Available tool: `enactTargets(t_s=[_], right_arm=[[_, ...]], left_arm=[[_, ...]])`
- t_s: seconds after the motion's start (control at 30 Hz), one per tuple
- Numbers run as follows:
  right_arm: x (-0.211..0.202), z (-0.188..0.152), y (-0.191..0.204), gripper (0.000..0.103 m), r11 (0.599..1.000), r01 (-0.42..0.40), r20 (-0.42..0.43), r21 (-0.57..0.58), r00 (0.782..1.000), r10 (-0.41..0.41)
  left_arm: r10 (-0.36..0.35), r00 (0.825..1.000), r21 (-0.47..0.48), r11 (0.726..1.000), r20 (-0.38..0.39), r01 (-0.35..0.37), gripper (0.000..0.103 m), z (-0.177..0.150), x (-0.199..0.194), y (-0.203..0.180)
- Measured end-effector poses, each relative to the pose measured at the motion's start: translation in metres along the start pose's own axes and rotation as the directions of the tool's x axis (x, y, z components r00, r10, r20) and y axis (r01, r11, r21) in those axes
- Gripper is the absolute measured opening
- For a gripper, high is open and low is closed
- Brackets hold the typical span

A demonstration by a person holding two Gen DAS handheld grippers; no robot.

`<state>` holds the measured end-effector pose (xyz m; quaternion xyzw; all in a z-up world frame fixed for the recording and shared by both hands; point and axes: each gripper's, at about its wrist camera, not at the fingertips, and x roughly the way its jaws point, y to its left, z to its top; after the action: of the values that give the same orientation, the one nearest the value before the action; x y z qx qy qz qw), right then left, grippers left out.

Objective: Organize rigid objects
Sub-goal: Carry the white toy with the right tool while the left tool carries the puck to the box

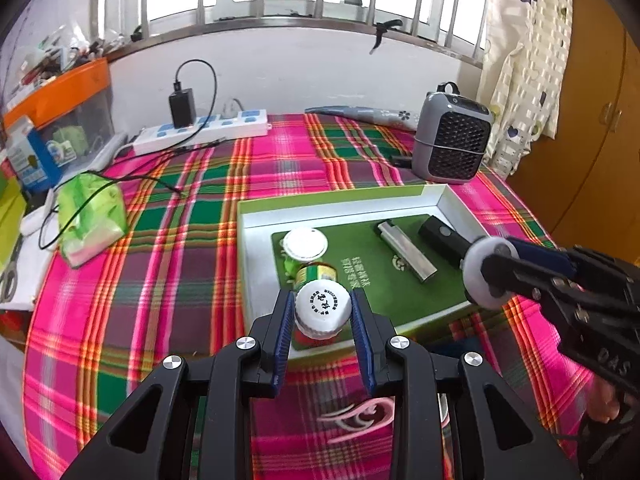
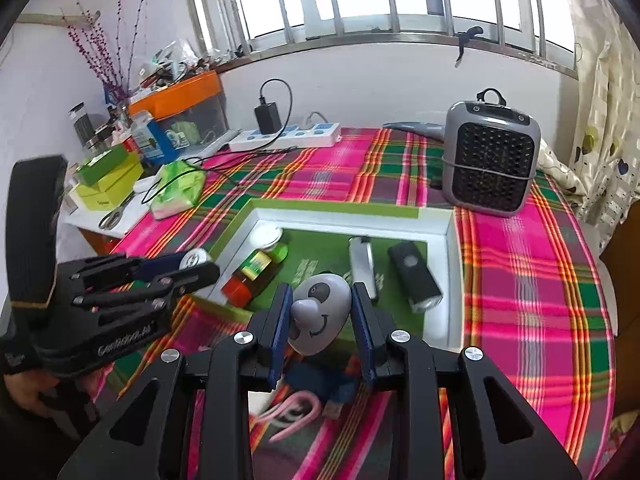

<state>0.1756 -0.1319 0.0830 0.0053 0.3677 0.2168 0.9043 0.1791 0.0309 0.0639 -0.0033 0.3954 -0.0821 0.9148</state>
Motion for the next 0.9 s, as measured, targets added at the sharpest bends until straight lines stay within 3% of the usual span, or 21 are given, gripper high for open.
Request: enactTargets(t_s=[0.3, 0.9], right_arm=[[0.027, 0.021, -0.021, 0.031, 1.0, 0.021, -0.028, 0.006, 0.999, -0.02], [0.082, 0.052, -0.055, 0.031, 0.997, -0.017, -0.116, 0.076, 0.993, 0.026]], left_arm=[[-0.031, 0.999, 0.014, 0.999, -0.014, 0.031, 0.028, 0.013, 0.021, -0.012], [-0.054, 0.997, 0.033, 0.998, -0.061, 0.056, 0.027, 0.023, 0.056, -0.026]])
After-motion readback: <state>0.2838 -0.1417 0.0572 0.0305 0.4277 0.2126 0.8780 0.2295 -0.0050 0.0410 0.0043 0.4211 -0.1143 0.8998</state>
